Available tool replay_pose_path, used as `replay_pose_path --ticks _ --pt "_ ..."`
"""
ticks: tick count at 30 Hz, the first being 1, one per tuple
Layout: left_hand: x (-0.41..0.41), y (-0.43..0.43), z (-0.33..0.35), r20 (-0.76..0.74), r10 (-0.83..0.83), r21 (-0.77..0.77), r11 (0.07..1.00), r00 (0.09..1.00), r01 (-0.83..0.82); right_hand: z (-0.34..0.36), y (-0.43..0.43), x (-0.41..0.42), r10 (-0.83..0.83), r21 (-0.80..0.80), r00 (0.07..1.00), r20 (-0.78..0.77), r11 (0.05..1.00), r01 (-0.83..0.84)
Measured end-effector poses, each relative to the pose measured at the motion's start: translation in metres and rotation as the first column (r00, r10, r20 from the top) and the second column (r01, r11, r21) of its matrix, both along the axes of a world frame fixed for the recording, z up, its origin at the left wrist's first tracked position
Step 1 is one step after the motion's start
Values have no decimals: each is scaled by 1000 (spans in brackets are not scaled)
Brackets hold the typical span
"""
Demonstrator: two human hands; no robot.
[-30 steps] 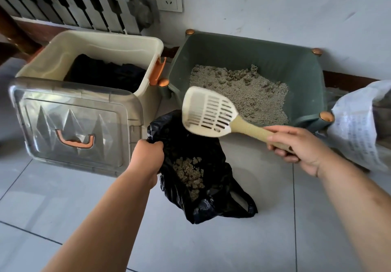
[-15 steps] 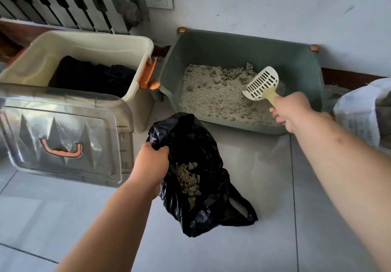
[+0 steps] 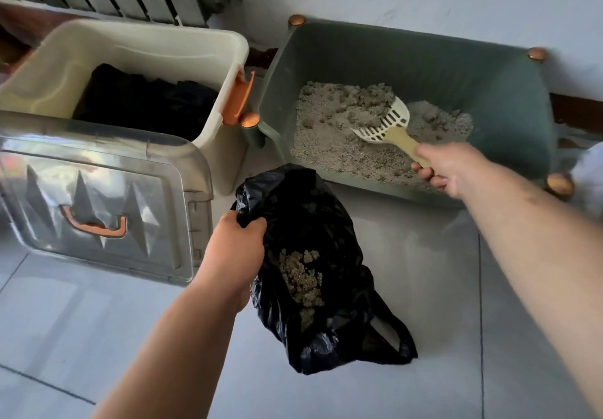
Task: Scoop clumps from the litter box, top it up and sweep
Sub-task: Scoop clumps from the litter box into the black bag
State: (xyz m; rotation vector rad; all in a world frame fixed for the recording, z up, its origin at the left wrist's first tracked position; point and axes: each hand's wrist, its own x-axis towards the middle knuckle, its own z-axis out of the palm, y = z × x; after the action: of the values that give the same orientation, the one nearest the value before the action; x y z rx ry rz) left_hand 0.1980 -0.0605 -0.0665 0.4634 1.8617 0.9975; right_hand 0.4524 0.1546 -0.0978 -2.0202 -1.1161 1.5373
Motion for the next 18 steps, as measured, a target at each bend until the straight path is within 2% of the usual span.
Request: replay_pose_path --ticks 3,9,12,18 --pt "1 1 0 9 10 -17 1000 1000 -9 -8 2 -24 35 -11 999 -38 999 -36" --pt "-1 -1 3 5 2 -30 1000 1000 -2 -21 4 -62 -31 -43 958 -286 999 19" --pt "-3 -1 5 -43 -29 -41 999 999 27 -25 3 -63 -104 -67 913 -393 994 85" --pt "-7 -4 6 -48 -2 -56 998 999 0 -22 -13 -47 -142 -55 854 -500 990 132"
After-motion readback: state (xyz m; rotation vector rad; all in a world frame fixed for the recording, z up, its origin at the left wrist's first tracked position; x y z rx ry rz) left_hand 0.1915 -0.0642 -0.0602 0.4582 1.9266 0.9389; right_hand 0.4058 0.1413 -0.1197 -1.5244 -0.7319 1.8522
